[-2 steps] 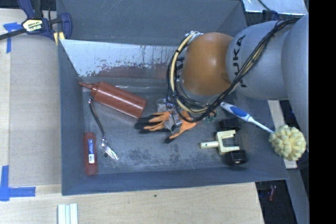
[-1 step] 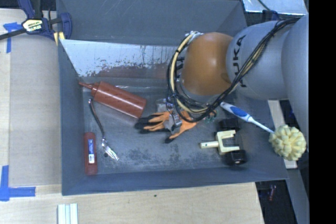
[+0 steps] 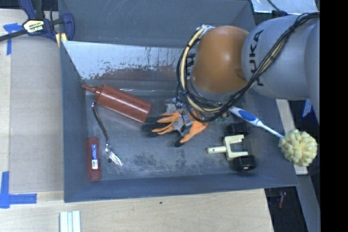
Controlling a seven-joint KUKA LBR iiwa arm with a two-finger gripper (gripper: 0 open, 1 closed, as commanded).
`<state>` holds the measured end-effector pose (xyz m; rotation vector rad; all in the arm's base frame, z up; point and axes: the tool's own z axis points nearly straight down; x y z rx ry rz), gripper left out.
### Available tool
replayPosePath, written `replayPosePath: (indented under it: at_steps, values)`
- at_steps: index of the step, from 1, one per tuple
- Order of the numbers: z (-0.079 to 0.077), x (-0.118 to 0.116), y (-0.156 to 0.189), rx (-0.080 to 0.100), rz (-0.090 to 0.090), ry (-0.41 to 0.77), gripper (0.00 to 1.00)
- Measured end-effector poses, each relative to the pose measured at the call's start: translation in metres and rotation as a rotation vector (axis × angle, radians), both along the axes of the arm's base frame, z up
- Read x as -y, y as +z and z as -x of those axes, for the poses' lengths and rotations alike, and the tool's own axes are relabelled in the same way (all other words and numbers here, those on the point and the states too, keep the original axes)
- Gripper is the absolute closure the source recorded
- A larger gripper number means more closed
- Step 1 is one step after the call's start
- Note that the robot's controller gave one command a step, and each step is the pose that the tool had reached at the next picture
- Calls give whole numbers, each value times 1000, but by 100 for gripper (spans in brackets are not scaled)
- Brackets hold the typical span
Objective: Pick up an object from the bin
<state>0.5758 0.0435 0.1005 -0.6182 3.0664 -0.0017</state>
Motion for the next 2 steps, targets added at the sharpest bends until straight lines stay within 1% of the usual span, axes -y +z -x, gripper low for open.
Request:
replayPosePath:
  at_steps: [1, 2]
  values:
    - [0, 0, 39, 1, 0, -2, 100]
    - [0, 0, 90, 1, 0, -4, 100]
